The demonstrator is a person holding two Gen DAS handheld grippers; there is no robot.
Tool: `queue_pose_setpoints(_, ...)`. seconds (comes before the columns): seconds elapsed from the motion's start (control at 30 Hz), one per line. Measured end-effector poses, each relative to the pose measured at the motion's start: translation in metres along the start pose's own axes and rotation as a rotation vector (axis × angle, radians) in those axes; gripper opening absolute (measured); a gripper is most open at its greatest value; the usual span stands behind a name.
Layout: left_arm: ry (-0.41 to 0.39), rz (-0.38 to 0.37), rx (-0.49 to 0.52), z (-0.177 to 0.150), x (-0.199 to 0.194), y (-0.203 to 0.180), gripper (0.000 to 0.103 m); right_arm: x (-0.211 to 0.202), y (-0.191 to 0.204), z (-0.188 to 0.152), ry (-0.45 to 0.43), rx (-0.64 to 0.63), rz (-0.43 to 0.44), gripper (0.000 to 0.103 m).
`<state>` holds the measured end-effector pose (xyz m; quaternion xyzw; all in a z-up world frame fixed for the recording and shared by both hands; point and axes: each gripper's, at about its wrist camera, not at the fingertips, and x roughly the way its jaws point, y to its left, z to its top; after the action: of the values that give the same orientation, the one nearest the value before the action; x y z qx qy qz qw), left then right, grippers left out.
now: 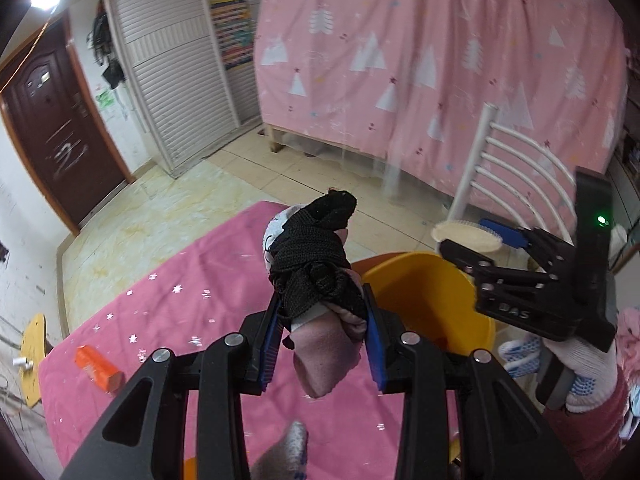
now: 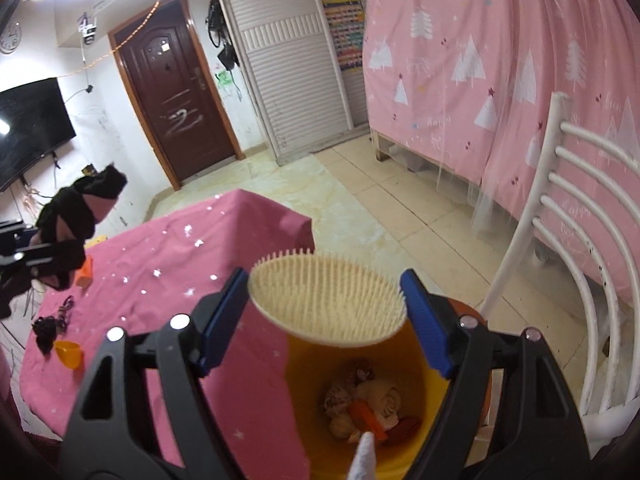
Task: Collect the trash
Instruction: 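Carry both items over the yellow bucket and open both grippers to drop them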
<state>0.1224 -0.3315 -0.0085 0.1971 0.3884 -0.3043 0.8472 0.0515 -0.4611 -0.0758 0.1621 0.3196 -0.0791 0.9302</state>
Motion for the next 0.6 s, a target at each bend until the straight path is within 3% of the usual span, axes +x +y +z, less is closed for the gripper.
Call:
queue_pose_setpoints(0.1, 0.014, -0.015, 0.022, 0.002, 0.007, -0.014, 0.029, 0.001, -0.008, -0.001, 0.003, 0.02, 0.008, 0.081)
queue_pose_setpoints(0.23, 0.032, -0.044, 0.034, 0.005, 0.014, -0.028, 0.029, -0.004, -0.025, 0.0, -0.018, 0.062, -0.004, 0.081)
queue_pose_setpoints(0.37, 0.063, -0.122, 0.039, 0.008, 0.028, -0.045, 0.029, -0.015, -0.051, 0.001, -0.056, 0.138, -0.01, 0.081)
queue_pose_setpoints(0.47, 0.091, -0.19, 0.054, 0.009, 0.037, -0.061, 0.035, -0.024, -0.065, 0.002, -0.083, 0.175, -0.007, 0.081)
queue_pose_setpoints(0.53, 0.094, -0.203, 0.063, 0.01, 0.041, -0.069, 0.044, -0.03, -0.069, 0.003, -0.1, 0.187, -0.011, 0.081)
queue_pose_setpoints(0.6, 0.091, -0.198, 0.067, 0.008, 0.042, -0.075, 0.046, -0.034, -0.071, 0.003, -0.109, 0.193, -0.009, 0.081)
